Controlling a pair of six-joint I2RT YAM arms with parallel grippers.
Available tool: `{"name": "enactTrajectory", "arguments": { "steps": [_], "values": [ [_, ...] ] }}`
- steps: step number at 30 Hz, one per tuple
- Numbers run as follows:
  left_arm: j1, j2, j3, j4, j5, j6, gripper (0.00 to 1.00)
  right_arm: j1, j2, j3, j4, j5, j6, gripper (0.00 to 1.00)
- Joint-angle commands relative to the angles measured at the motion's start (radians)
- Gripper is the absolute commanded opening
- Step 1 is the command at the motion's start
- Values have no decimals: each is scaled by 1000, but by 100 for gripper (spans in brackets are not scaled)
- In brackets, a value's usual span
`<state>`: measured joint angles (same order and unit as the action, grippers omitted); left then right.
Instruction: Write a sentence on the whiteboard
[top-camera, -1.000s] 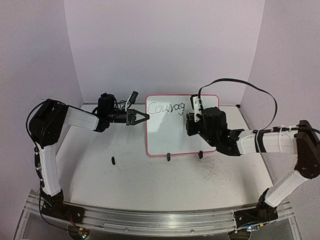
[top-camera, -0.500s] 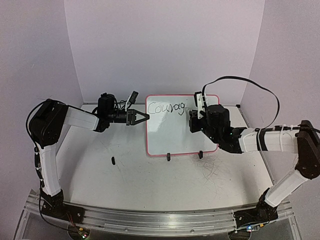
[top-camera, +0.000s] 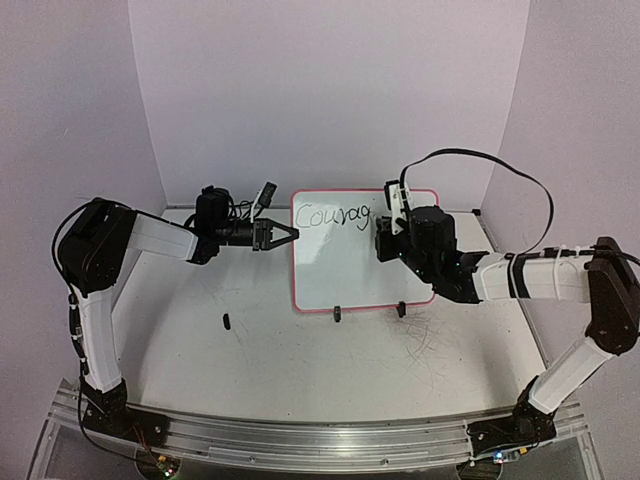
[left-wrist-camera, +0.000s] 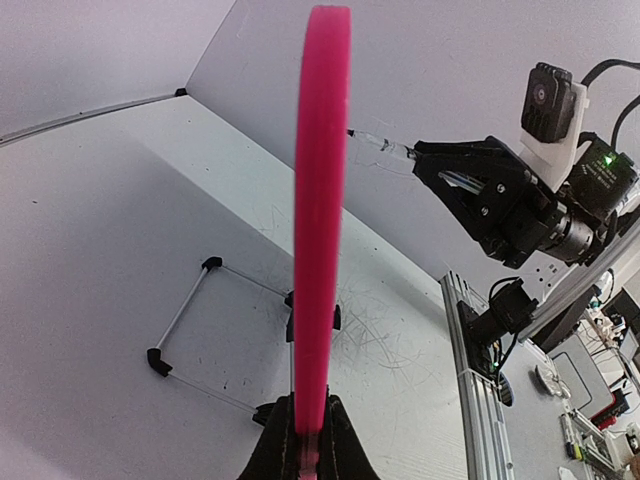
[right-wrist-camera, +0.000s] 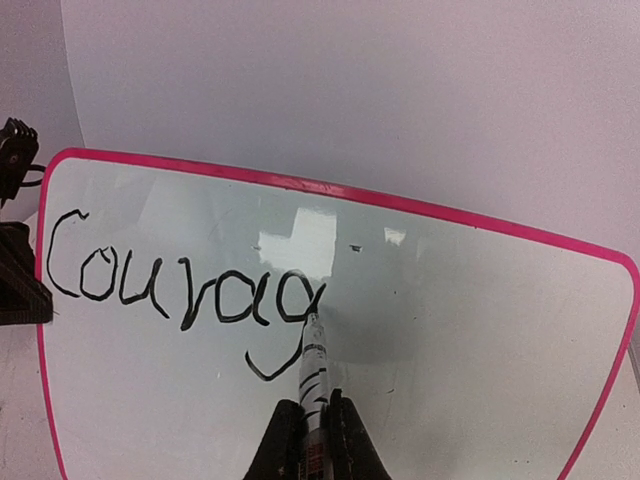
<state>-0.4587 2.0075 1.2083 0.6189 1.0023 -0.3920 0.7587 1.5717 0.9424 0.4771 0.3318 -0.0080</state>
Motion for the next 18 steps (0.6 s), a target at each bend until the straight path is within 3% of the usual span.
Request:
{"name": "enactTrajectory", "arguments": {
  "steps": [1,18],
  "values": [
    [-21,-58,13,3,45,5,0,-5,9,31,37,36,-13,0],
    [-21,-56,13,3,47,5,0,-25,-9,-17,28,61,3,0]
  ]
}}
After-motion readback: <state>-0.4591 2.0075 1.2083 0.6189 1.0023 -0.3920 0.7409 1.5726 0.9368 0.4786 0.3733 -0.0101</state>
